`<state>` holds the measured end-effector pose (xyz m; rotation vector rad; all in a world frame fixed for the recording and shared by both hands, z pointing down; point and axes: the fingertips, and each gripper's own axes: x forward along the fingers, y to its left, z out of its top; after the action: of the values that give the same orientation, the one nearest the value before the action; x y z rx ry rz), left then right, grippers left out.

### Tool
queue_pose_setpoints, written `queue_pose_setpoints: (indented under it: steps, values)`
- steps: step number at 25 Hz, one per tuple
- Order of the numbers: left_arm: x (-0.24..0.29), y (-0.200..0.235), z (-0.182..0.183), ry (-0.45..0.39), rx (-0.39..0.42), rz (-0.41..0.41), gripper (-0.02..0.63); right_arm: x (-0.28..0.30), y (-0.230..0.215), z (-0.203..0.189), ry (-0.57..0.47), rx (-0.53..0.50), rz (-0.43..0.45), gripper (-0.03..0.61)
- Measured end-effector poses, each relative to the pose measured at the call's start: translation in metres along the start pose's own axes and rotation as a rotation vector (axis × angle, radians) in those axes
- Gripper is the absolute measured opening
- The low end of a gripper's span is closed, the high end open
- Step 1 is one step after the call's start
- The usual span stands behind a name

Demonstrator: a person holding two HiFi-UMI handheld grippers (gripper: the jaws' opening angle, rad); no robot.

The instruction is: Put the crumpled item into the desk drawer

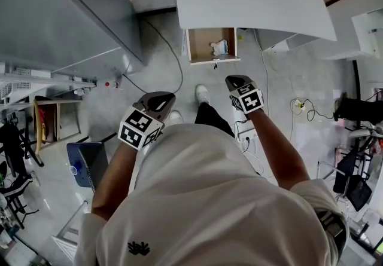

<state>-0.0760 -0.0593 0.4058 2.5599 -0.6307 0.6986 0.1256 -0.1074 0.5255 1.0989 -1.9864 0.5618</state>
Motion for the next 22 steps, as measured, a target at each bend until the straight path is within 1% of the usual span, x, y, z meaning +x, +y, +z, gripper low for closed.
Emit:
queue_pose_setpoints:
  steps: [4, 9, 16, 22]
  values:
    - [-0.007, -0.010, -0.011, 0.006, 0.010, -0.015, 0.029, -0.020, 0.028, -0.002, -0.020, 0.001, 0.018, 0.033]
    - [-0.013, -0.020, -0.014, 0.004, 0.023, -0.027, 0.029, -0.040, 0.055, -0.001, -0.052, 0.014, 0.047, 0.032]
    - [-0.025, -0.033, -0.023, 0.012, 0.037, -0.037, 0.029, -0.064, 0.095, -0.003, -0.040, -0.081, 0.076, 0.029]
    - [-0.030, -0.038, -0.024, 0.015, 0.038, -0.043, 0.029, -0.075, 0.109, 0.001, -0.052, -0.090, 0.092, 0.029]
